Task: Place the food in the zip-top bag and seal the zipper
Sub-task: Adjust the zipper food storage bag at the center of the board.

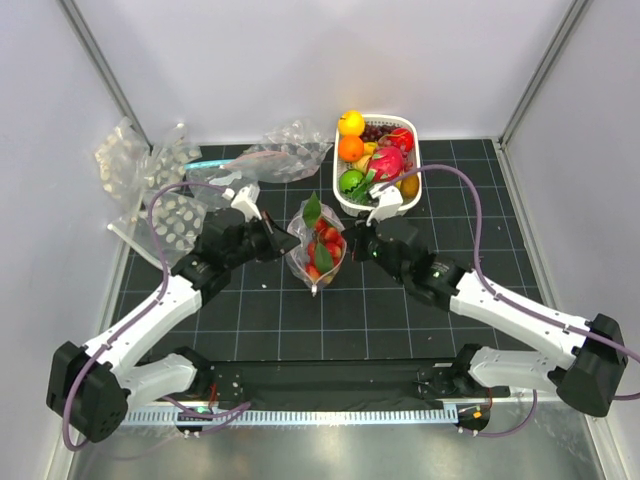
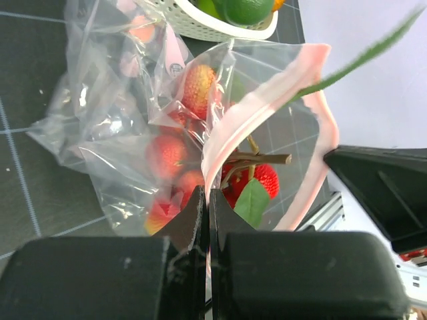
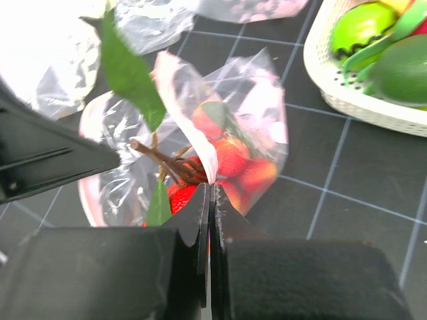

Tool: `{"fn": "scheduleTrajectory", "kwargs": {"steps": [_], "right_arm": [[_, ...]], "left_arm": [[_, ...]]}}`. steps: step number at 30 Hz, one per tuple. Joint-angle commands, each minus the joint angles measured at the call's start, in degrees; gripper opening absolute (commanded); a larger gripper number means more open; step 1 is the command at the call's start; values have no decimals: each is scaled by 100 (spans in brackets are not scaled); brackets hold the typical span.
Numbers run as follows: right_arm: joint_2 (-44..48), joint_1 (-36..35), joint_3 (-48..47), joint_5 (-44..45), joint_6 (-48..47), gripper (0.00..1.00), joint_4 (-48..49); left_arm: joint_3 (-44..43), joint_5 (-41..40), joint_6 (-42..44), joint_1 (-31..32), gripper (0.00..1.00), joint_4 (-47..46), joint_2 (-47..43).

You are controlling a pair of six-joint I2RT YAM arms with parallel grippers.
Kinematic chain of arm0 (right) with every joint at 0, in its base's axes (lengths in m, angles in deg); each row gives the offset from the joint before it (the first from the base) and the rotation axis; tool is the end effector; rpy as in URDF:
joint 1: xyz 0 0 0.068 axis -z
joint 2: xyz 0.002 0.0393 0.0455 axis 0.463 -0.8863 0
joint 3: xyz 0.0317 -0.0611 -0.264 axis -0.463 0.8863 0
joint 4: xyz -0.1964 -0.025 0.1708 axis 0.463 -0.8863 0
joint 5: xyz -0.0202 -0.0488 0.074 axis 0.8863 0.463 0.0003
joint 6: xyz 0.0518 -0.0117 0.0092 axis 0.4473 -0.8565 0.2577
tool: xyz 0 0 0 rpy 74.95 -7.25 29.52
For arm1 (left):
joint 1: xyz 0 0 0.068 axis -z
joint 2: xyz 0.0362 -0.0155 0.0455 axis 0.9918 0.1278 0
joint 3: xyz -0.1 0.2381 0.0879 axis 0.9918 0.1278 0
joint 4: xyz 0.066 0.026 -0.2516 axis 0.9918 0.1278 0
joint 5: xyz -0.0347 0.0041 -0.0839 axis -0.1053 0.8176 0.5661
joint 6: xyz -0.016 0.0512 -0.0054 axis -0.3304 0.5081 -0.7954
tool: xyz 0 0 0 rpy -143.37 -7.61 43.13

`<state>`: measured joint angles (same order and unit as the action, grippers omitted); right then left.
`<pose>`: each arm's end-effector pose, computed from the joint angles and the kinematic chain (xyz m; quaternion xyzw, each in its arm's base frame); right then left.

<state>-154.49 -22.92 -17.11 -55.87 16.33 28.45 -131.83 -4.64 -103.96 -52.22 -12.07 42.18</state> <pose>0.1747 0.1936 0.3170 -0.0908 0.8030 0.2381 0.5388 0.2093 -0.1305 0.2847 -0.0726 0.8276 -0.4065 0.3802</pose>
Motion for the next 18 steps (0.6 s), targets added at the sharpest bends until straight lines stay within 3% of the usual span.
{"fn": "scheduleTrajectory", "kwargs": {"steps": [1, 4, 7, 12, 18], "right_arm": [[-102, -4, -346, 506, -149, 1, -258], [-374, -4, -460, 471, -114, 2, -329], [-586, -4, -522, 366, -79, 10, -355], [-1008, -4, -496, -65, 44, 38, -101], [-1526, -4, -531, -566, 220, 46, 180]], "left_arm": [[-231, -320, 253, -20, 0, 223, -230], [-205, -435, 270, -20, 0, 267, -387], [-152, -628, 279, -20, 0, 267, -563], [24, -725, 174, -20, 0, 74, -783], [68, -716, 156, -20, 0, 30, -880]]}}
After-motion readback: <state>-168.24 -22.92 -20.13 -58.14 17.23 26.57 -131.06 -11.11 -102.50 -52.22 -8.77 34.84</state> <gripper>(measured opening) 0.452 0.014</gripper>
